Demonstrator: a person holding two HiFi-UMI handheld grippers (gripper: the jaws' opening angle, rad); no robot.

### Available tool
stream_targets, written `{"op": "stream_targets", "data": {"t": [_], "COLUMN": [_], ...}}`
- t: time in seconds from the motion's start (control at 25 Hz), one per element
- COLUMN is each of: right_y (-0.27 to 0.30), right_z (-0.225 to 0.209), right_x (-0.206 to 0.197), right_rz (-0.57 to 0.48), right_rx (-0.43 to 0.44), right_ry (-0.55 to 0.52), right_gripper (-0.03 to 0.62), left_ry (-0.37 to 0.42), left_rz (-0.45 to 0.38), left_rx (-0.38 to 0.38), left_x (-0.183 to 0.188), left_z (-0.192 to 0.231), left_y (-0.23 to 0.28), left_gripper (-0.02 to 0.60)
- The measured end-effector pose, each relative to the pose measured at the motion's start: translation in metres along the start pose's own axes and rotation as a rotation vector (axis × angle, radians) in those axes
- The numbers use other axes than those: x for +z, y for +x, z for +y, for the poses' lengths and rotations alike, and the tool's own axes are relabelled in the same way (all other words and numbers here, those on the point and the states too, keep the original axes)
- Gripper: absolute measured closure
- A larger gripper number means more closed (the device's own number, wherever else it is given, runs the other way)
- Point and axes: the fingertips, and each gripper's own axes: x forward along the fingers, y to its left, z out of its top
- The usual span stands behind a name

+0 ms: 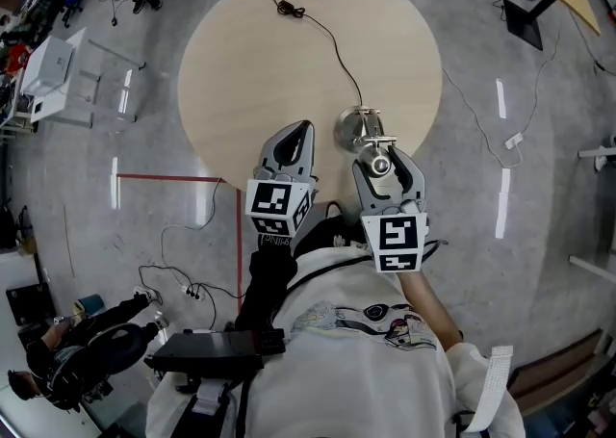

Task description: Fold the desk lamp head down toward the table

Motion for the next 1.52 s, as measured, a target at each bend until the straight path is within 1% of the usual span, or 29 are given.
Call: {"op": "stream_targets", "data": {"t": [0.64, 1.52], "right_y": [-0.005, -0.003], "right_z": [0.007, 0.015], "right_x": [-0.027, -0.062], "right_rz": [0.024, 0.053], "right_rx": [-0.041, -0.065], "right_ry": [-0.047, -0.112], "right_gripper": [0.339, 0.341], "left_ry": [-0.006, -0.003], "left_rz": [0.008, 0.02], "left_rx": [0.01, 0.007], "left_x": [-0.007, -0.018], "left_z": [0.0, -0.004], "left_y": [-0.01, -0.016], "left_gripper": [0.578, 0.578]}}
